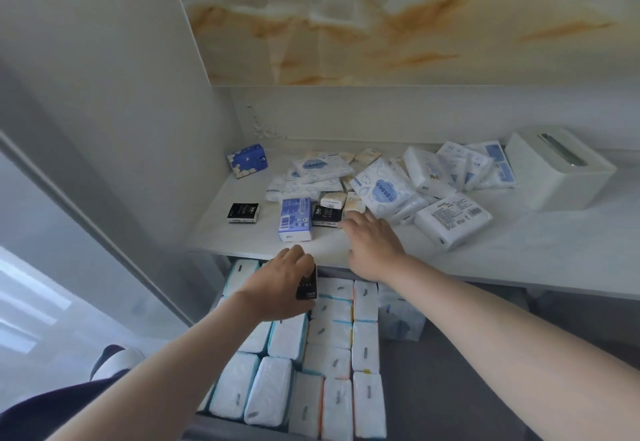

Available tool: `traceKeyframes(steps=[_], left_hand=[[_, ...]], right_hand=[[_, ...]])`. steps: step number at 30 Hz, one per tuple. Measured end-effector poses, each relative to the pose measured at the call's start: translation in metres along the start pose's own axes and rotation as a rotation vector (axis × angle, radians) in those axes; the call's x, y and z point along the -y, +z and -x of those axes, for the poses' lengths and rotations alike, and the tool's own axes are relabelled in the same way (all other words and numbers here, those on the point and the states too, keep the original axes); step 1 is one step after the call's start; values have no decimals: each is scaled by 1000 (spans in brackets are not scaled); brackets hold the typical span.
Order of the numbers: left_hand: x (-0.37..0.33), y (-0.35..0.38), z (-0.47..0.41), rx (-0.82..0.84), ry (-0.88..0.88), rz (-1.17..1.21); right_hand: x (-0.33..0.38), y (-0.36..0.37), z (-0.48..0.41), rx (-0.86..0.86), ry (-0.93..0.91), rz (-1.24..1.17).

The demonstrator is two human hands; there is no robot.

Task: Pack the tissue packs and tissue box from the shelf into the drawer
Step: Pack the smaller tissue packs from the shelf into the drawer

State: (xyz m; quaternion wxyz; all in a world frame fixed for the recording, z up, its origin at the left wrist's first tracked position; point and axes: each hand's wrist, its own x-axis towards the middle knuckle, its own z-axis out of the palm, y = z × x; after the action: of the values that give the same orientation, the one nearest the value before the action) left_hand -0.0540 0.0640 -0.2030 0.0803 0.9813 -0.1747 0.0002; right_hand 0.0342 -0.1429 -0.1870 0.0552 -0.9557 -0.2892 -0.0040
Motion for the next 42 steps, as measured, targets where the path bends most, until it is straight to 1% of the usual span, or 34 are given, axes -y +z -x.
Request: traceKeyframes(steps=[3, 5, 7, 10, 12, 13, 15, 17, 19, 21, 25, 28, 31, 34, 36, 38, 40, 42], left_hand=[[16, -13, 6, -88, -103, 85], [34, -24, 3, -128, -221, 127], [56, -32, -3, -135, -330, 96], [86, -36, -14, -64, -443, -27], [102, -36, -25, 5, -509, 13], [109, -38, -30, 65, -513, 48], [117, -37, -39, 198, -465, 114], [122, -36, -41, 250, -430, 189], [125, -34, -39, 208, -420, 216], [121, -36, -35, 158, -394, 154], [105, -40, -29, 182, -398, 176], [99, -39, -19, 163, -398, 180], [91, -37, -7, 142, -455, 136], [76, -38, 8, 155, -456, 142], [62, -42, 16, 155, -411, 154], [45, -44, 22, 161, -354, 146], [28, -42, 27, 160, -298, 132], [12, -38, 32, 165, -264, 130]], right_hand=[[12, 3, -14, 160, -24, -15], [13, 7, -19, 211, -19, 14], [13, 9, -22, 172, -22, 69], [15, 12, -25, 61, -50, 174], [15, 13, -28, 46, -80, 163], [14, 14, -28, 47, -85, 130], [12, 16, -28, 52, -92, 44], [11, 17, -28, 73, -116, 0], [11, 18, -28, 71, -142, 28], [10, 17, -27, 26, -179, 75], [9, 16, -18, -33, -229, 32], [12, 13, -6, -24, -227, -29], [19, 9, 9, 43, -202, -105], [28, 10, 28, 193, -117, -177], [35, 15, 39, 302, 30, -224], [41, 20, 48, 365, 204, -287], [46, 30, 55, 402, 369, -463], [52, 37, 61, 463, 486, -734]])
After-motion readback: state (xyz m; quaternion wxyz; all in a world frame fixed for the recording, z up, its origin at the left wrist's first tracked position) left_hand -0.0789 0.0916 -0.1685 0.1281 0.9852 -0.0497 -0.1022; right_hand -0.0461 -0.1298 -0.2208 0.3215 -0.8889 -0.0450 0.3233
